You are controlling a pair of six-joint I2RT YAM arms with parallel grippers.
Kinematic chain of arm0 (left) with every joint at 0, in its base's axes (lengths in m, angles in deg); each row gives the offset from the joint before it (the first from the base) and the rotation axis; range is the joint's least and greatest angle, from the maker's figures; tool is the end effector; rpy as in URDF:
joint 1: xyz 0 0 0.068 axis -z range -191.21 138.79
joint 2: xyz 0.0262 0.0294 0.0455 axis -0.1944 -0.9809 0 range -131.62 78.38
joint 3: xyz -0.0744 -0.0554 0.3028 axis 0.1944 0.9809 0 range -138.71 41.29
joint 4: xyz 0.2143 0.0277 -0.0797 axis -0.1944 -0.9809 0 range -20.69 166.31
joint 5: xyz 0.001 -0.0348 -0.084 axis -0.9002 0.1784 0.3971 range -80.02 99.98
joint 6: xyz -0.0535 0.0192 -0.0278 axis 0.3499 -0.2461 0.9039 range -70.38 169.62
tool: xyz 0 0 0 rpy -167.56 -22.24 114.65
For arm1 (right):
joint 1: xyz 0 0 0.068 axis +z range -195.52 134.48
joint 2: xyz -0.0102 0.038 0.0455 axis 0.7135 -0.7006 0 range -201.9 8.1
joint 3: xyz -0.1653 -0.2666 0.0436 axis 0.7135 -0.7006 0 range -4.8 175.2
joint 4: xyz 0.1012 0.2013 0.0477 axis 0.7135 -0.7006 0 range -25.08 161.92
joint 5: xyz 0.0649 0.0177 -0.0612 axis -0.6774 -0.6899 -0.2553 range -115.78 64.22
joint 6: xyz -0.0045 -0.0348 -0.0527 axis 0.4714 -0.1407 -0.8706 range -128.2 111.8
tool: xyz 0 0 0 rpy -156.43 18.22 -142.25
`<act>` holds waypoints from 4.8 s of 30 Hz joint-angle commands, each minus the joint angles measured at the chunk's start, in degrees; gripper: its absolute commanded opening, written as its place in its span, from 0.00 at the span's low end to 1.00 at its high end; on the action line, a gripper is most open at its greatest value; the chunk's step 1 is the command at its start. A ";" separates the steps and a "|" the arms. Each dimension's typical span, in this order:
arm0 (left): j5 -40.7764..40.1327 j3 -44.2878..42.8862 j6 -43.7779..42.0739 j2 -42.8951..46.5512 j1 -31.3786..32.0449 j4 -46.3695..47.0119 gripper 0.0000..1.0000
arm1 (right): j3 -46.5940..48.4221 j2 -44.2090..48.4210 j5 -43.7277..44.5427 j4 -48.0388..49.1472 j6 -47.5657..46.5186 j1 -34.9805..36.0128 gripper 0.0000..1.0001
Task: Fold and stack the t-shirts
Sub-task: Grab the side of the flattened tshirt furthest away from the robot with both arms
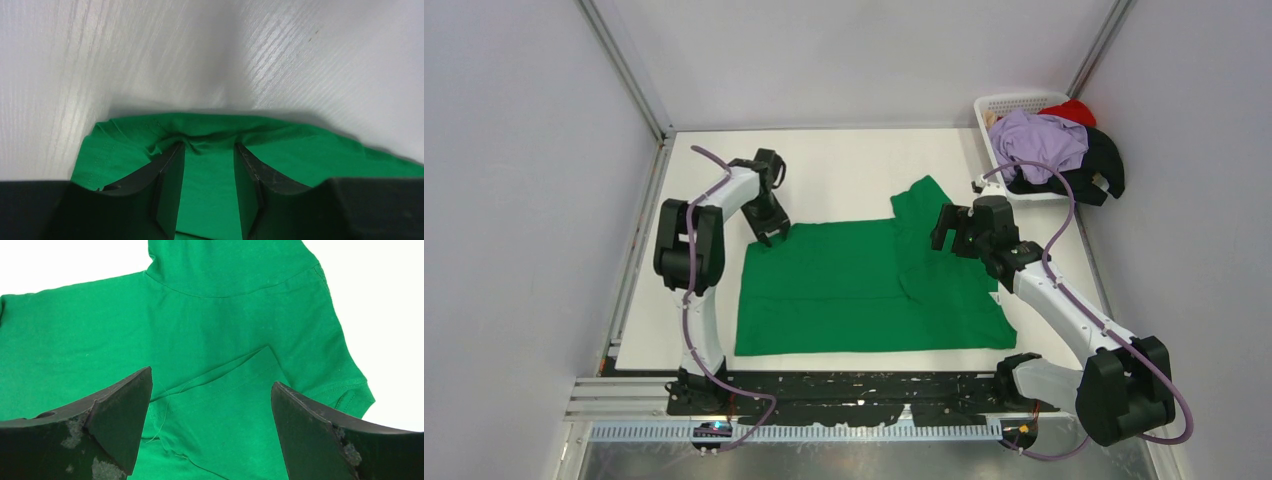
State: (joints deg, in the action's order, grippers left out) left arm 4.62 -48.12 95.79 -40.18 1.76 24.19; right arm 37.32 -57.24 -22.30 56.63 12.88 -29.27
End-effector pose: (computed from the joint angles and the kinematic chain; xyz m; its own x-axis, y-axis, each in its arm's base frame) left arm 0.3910 -0.0854 0.2134 -0.8182 -0.5487 -0.1718 -0.5498 0.8341 -0.0456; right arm 0.1976 0.0545 0.2899 -0.6417 0.1869 -0.7438 -0.0031 0.9692 0.2462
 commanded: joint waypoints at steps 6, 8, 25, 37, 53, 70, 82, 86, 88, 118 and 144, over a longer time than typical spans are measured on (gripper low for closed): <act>-0.96 2.20 -0.36 2.11 1.33 0.59 0.39 | 0.33 0.55 0.23 2.82 -0.17 -0.49 0.95; -0.81 2.13 -0.70 2.10 1.35 0.91 0.35 | 0.18 0.34 0.29 2.99 -0.04 -0.44 0.95; -5.47 -4.03 -4.34 3.37 1.35 -3.62 0.00 | 1.79 -3.06 0.69 4.22 0.51 -0.77 0.95; -7.14 -8.03 -6.18 0.17 0.94 -7.35 0.09 | 3.98 -6.15 0.61 4.31 0.38 -0.95 0.96; -7.64 -8.53 -4.59 -0.66 -0.17 -6.97 0.32 | 4.46 -7.40 0.18 4.25 -0.14 -1.39 0.95; -9.68 11.39 19.62 13.33 -1.19 6.15 0.46 | 4.97 -9.71 -2.61 4.42 -1.41 -1.75 0.96; -11.21 13.22 27.91 12.04 -1.19 13.43 0.48 | 4.91 -9.03 -5.30 4.00 -3.09 -1.84 0.95; -12.47 13.45 30.17 12.08 -1.19 12.92 0.48 | 4.88 -8.25 -4.71 3.56 -3.72 -1.84 0.95; -13.21 13.13 31.38 11.89 -1.19 11.12 0.48 | 4.93 -8.15 -4.64 3.44 -3.85 -1.84 0.95; -16.95 11.45 43.80 10.28 -0.84 8.40 0.26 | 6.00 -8.81 -4.20 2.00 -4.61 -2.09 0.95; -11.26 10.69 36.03 13.96 -0.98 9.27 0.00 | 42.78 -41.92 4.22 -3.01 -9.00 -3.35 0.98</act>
State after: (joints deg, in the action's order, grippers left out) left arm -7.62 -36.84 134.13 -30.24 0.78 32.97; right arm 68.30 -90.01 -20.79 55.23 6.96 -32.33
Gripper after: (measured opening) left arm 0.018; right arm 0.969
